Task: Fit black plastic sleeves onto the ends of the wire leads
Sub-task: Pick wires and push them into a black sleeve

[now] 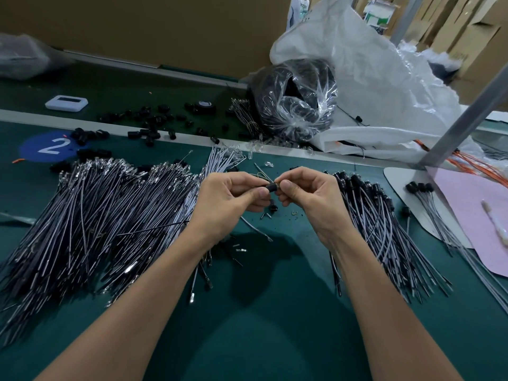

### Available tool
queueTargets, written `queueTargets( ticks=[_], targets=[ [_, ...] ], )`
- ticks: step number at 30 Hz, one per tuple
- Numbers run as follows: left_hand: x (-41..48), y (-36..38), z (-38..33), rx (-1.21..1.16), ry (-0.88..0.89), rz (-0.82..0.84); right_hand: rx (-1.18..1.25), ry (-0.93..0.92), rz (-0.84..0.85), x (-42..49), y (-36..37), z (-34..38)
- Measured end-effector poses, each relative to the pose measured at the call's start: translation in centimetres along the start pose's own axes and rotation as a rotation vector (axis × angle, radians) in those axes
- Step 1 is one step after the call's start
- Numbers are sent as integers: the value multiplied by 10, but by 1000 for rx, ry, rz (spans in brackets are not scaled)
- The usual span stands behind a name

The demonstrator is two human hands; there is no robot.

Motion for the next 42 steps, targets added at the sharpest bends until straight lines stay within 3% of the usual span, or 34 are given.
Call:
queueTargets(
  ticks=[19, 25, 30, 37, 42],
  targets=[
    [-1, 2, 0, -106, -37, 50, -22, -54, 34, -2, 1, -2],
    [-1, 5, -5, -186, -7, 73, 205, -33, 56, -2, 2, 6],
    [-4, 5, -8, -246, -65, 219, 249, -12, 123, -10, -16, 23],
    [-3, -13, -12, -327, -32, -55, 221, 33, 30, -40, -106, 78],
    [-4, -21, -15, -315, 15, -289, -249, 301, -163, -48, -169, 87]
  ],
)
Point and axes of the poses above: each hand's wrist, its own x-axis towards the middle knuckle, its own y-axis out of the palm, z = x × y, the point moved 3 cm from there along x, towards the middle knuckle, and after that the axes turned 9 degrees about z, right-handed, at the moved point
